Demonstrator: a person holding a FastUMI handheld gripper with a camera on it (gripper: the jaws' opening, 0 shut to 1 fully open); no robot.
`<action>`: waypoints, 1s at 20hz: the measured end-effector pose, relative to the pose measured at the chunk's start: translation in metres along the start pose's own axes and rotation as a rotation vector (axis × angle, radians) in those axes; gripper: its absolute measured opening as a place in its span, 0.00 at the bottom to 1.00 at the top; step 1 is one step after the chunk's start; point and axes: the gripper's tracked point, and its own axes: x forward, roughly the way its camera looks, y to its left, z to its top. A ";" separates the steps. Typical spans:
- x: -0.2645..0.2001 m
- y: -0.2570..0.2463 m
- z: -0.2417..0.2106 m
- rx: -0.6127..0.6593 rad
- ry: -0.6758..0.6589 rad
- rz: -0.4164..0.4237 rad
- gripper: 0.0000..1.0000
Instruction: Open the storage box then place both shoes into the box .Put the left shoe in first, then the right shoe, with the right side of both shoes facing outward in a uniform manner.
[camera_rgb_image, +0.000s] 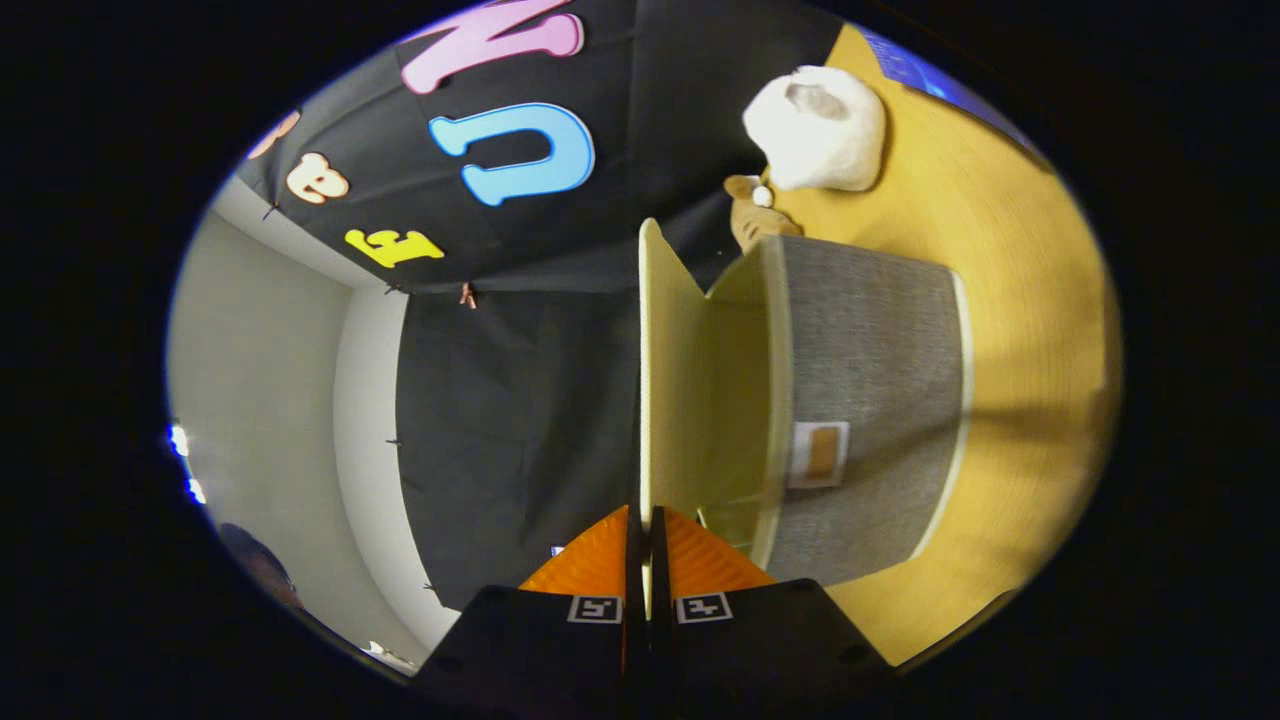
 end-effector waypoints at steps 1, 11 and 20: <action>0.007 0.009 0.002 -0.021 -0.006 -0.003 0.05; 0.100 0.070 -0.013 -0.245 -0.026 -0.122 0.05; 0.205 0.086 -0.036 -0.376 -0.033 -0.227 0.08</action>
